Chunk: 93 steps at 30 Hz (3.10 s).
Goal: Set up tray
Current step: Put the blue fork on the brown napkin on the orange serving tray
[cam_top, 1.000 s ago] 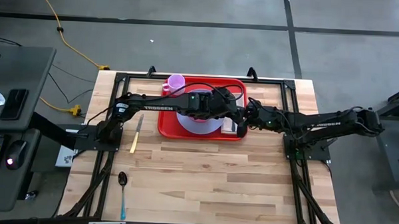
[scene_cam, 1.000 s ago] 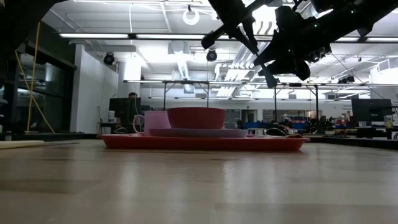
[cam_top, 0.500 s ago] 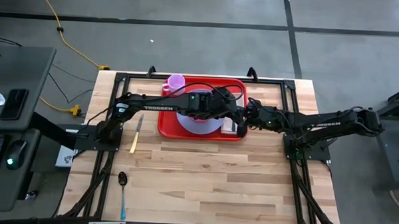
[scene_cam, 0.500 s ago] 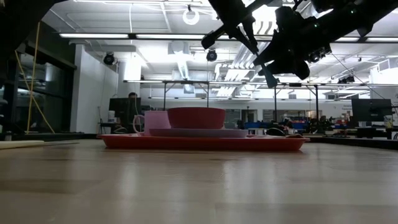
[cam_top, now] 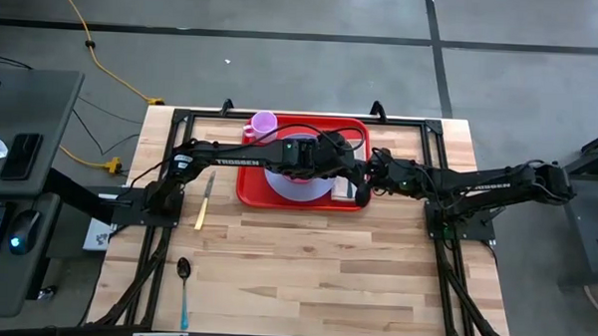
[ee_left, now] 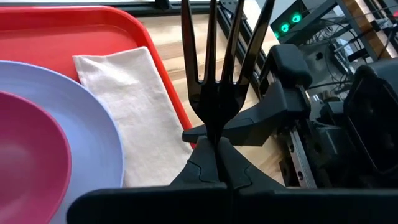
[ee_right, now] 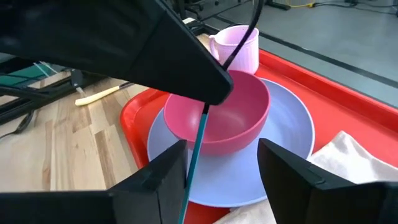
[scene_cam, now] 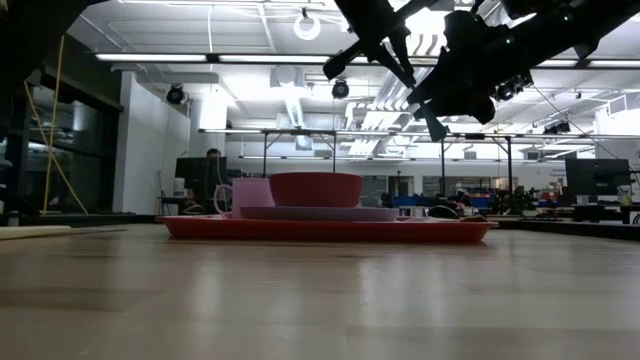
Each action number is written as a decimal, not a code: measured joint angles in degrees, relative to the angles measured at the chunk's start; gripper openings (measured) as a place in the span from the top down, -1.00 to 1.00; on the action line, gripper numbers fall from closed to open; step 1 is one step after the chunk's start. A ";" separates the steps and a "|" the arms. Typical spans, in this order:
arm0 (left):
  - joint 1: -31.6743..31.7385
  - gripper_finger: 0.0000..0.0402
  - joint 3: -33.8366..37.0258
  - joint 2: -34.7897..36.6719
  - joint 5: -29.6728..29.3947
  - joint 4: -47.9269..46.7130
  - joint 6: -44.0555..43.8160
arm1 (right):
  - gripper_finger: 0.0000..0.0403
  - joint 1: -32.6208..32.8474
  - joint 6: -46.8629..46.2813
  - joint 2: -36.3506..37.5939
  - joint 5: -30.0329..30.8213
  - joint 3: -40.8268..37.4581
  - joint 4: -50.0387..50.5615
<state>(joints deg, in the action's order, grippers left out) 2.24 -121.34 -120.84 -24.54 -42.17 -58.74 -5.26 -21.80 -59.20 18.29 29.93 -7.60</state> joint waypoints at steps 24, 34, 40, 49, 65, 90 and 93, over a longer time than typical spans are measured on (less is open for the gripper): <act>0.07 0.95 0.00 0.00 8.57 -4.50 0.83 | 0.20 0.02 1.75 0.02 -4.56 0.00 1.34; 0.11 0.97 0.00 0.00 8.77 -4.52 -0.07 | 0.26 -1.11 2.89 0.04 -5.58 0.00 1.41; 0.11 0.98 0.00 0.00 8.76 -4.49 -0.23 | 0.46 -1.28 4.49 0.04 -5.16 0.00 1.41; 0.84 0.98 0.00 0.00 9.15 -2.87 0.18 | 0.96 -5.33 7.24 0.02 -8.66 0.00 -0.63; 4.07 0.98 0.00 0.00 10.94 -7.22 3.42 | 1.00 -15.87 2.34 -0.30 -10.25 0.00 0.55; 3.48 0.71 -0.04 1.29 8.94 -22.91 9.53 | 1.00 -24.41 -2.08 -0.93 -20.57 14.59 29.24; 3.12 0.66 0.04 1.40 7.48 -26.49 11.17 | 1.00 -26.05 -1.22 -2.54 -23.37 17.48 32.35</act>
<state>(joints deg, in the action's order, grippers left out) 5.36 -121.30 -119.43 -17.06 -68.66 -47.57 -31.30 -23.03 -61.74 -5.09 47.41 24.75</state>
